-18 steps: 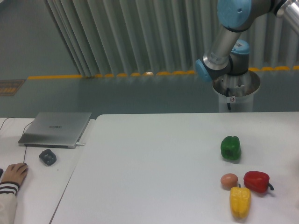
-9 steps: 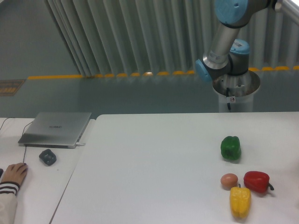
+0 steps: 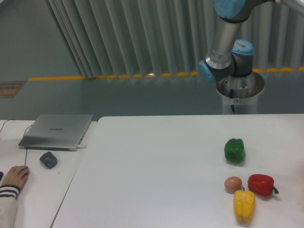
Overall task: Place the triangular bread on the table
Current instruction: 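Carry the held orange triangular bread in and lower it toward the table, then open the gripper to release the bread beside the red pepper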
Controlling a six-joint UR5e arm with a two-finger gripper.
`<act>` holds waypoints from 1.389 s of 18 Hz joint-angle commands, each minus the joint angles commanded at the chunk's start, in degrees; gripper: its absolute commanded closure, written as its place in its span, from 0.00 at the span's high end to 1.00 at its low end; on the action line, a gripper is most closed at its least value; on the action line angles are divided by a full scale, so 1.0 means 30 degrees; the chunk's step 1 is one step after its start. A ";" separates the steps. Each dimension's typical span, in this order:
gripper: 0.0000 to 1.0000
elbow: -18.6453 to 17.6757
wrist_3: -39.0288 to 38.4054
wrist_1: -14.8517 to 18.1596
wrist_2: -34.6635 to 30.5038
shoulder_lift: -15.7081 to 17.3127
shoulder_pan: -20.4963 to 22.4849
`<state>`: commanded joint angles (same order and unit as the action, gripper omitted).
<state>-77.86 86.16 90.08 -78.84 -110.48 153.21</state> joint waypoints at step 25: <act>1.00 -0.2639 -0.4170 -0.2686 -0.2666 -0.0263 -0.2056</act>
<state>-85.78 73.65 82.02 -86.84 -111.27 147.04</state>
